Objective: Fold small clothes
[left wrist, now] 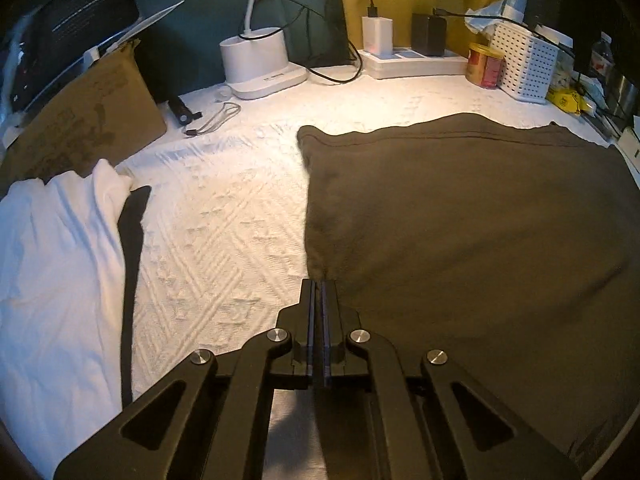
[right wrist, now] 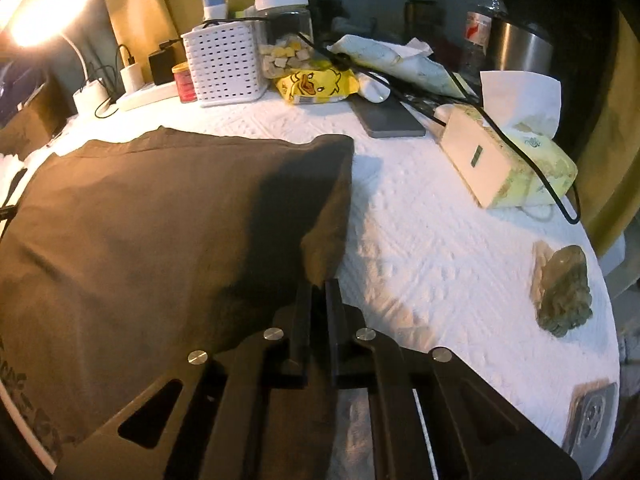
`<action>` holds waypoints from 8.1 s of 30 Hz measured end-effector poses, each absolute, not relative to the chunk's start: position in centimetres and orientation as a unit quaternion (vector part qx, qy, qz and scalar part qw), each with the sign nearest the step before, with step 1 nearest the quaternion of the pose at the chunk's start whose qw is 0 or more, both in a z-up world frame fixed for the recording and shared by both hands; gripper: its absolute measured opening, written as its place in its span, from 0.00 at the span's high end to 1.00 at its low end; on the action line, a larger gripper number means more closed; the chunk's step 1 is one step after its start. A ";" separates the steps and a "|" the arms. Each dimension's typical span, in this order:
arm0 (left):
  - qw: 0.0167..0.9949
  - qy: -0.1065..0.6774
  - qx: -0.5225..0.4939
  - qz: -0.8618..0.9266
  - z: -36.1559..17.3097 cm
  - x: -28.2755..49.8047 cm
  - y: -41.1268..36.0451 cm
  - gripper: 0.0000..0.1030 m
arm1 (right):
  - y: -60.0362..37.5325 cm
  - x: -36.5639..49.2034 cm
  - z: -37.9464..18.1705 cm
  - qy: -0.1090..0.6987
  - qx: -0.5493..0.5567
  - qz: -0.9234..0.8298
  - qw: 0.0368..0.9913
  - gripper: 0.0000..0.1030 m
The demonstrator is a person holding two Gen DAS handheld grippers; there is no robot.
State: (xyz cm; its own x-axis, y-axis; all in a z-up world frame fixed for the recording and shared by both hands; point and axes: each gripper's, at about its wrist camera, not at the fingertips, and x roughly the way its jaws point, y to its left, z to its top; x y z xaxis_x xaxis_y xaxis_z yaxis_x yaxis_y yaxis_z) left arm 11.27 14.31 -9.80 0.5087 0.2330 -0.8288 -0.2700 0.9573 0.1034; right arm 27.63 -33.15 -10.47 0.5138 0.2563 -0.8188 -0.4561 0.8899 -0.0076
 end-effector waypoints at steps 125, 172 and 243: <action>0.910 0.387 -0.128 0.075 -7.0 5.7 16.7 0.32 | -14.3 18.8 -5.5 0.400 -0.051 0.322 0.857 0.82; 0.919 0.361 -0.113 0.110 -4.1 1.3 17.7 0.32 | 1.7 4.1 -4.3 0.371 -0.176 0.597 0.689 0.45; 0.921 0.384 -0.060 0.010 -6.8 16.0 16.6 0.98 | -9.6 25.5 -10.8 0.457 -0.067 0.326 0.825 0.41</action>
